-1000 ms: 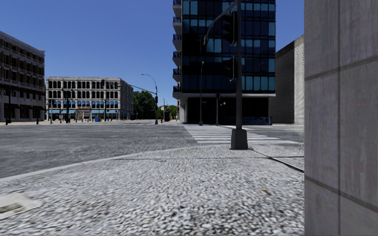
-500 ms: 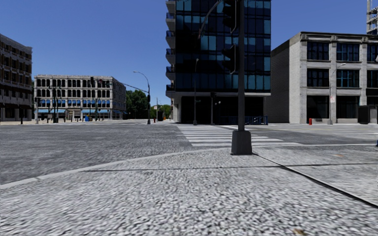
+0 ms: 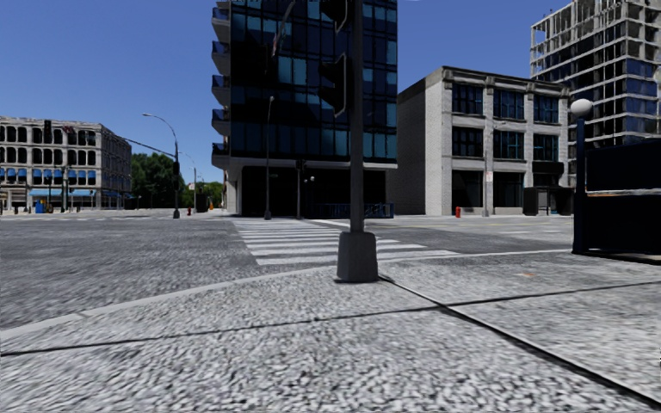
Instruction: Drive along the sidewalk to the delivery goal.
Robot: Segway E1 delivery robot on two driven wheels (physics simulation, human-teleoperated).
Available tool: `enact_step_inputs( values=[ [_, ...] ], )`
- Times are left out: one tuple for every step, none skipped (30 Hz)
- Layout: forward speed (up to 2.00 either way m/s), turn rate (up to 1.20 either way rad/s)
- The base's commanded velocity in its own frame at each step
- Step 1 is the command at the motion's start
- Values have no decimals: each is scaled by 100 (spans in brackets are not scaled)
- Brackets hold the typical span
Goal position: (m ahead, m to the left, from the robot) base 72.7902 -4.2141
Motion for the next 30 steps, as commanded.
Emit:
enact_step_inputs(
  values=[
    [149,-56],
    [149,-56],
    [149,-56],
    [149,-56],
    [149,-56],
    [149,-56],
    [149,-56],
    [149,-56],
    [149,-56],
    [149,-56],
    [149,-56],
    [149,-56],
    [149,-56],
    [149,-56],
    [149,-56],
    [149,-56],
    [149,-56],
    [149,-56],
    [149,-56],
    [155,-56],
    [200,-56],
    [200,-56],
    [200,-56],
    [200,-56],
    [200,-56],
    [200,-56],
    [200,-56],
    [200,-56],
    [200,-49],
    [200,-45]
  ],
)
